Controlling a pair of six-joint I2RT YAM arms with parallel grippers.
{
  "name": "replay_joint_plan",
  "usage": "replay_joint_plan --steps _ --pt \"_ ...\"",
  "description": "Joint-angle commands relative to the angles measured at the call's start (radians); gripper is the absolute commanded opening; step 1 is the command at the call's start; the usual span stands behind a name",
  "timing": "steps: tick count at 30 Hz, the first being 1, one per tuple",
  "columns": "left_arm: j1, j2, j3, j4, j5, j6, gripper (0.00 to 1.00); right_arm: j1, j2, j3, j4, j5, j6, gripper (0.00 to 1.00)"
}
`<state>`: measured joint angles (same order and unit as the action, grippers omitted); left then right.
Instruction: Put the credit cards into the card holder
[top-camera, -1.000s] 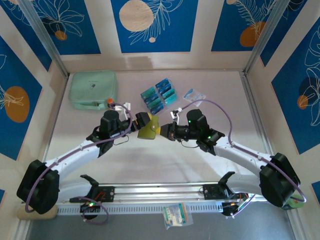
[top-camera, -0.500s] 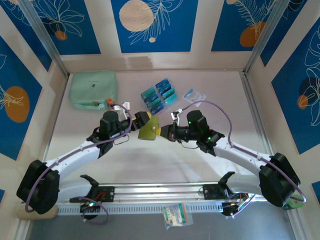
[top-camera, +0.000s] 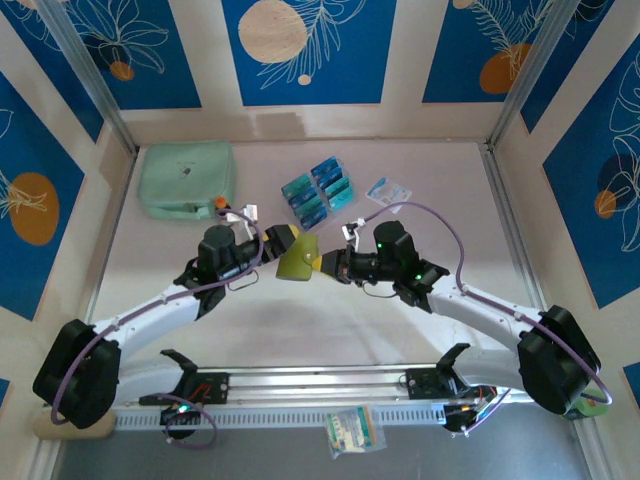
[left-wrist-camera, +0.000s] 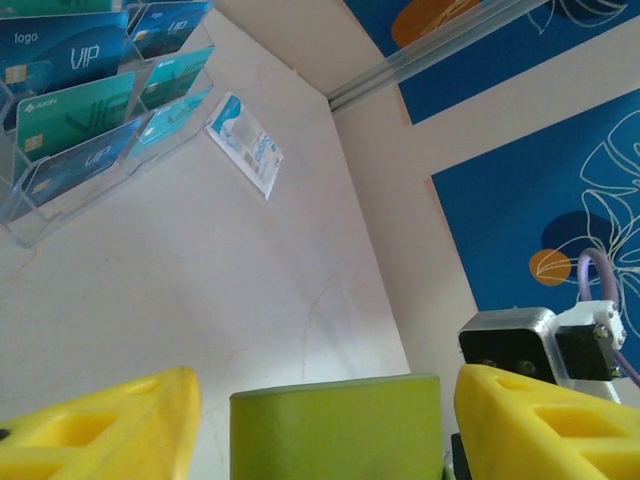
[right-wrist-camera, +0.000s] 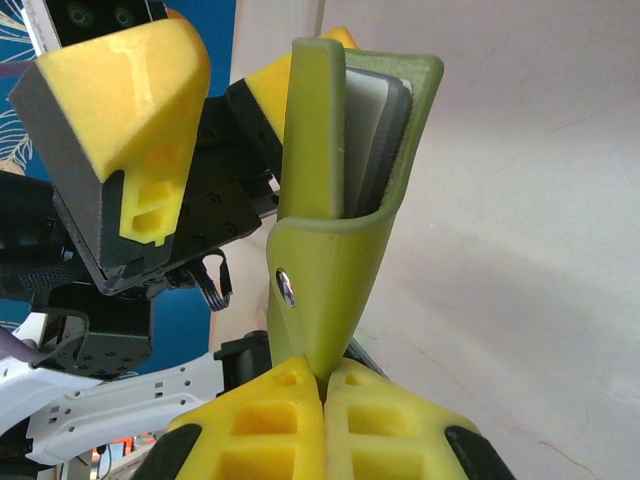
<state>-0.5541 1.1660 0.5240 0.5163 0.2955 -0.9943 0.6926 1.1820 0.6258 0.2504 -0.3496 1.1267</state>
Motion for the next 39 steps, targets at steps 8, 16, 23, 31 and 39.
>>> replay_joint_plan --steps 8,16,23,31,39 --pt "-0.009 0.001 -0.022 0.065 0.034 -0.004 0.64 -0.001 -0.008 -0.008 0.046 -0.036 0.012 0.00" --pt "-0.009 0.006 -0.042 0.099 0.042 -0.009 0.54 -0.002 -0.006 -0.004 0.041 -0.037 0.010 0.00" --pt "-0.009 0.011 -0.033 0.123 0.070 -0.014 0.39 -0.002 0.005 -0.006 0.049 -0.034 0.012 0.00" --pt "-0.009 0.037 -0.032 0.174 0.107 -0.035 0.29 -0.005 0.031 -0.005 0.064 -0.034 0.016 0.00" --pt "-0.008 0.013 -0.044 0.148 0.061 -0.011 0.00 -0.034 -0.024 0.026 -0.153 0.032 -0.097 0.27"
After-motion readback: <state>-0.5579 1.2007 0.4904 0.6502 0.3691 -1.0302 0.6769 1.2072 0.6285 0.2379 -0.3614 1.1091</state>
